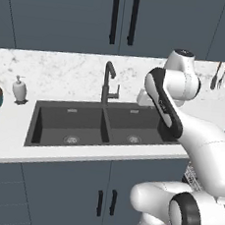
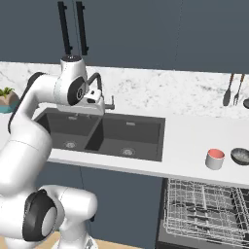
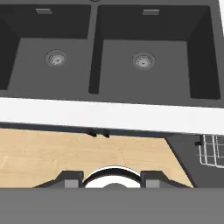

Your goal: Pick up the cup and bowl from the counter, place them in the dishwasher, and close the dishwasher door.

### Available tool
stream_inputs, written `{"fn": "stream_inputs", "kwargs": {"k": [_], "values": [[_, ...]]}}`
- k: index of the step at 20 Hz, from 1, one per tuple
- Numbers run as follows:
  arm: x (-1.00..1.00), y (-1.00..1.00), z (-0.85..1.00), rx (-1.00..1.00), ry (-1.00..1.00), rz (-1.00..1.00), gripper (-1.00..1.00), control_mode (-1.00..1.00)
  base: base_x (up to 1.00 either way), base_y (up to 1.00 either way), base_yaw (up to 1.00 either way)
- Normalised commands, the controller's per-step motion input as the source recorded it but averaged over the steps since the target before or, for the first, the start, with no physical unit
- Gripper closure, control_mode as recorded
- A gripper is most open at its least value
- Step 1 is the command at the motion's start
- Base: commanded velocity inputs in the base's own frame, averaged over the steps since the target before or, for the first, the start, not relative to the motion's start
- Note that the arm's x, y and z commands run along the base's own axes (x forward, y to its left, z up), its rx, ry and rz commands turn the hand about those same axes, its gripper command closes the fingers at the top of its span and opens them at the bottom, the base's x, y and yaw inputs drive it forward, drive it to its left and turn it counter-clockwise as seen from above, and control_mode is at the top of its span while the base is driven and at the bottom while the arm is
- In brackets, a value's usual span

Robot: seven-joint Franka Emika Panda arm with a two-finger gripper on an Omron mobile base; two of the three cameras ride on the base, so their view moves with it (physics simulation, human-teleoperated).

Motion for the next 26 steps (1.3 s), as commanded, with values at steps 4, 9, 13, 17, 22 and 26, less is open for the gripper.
{"fn": "stream_inputs", "kwargs": {"k": [4, 9, 13, 17, 22, 26], "values": [[-0.15, -0.02, 0.0, 0.0, -0.02, 0.0, -1.0, -1.0, 0.0, 0.0, 0.0], [-0.21, -0.63, 0.0, 0.0, 0.0, -0.14, -1.0, -1.0, 0.0, 0.0, 0.0], [-0.08, -0.92, 0.0, 0.0, 0.0, -0.23, -1.0, -1.0, 0.0, 0.0, 0.0], [0.0, -0.99, 0.0, 0.0, 0.0, -0.32, -1.0, -1.0, 0.0, 0.0, 0.0], [0.0, -1.0, -0.09, 0.0, 0.0, -0.38, -1.0, -1.0, 0.0, 0.0, 0.0], [0.0, -0.93, -0.14, 0.0, 0.0, -0.38, -1.0, -1.0, 0.0, 0.0, 0.0]]}}
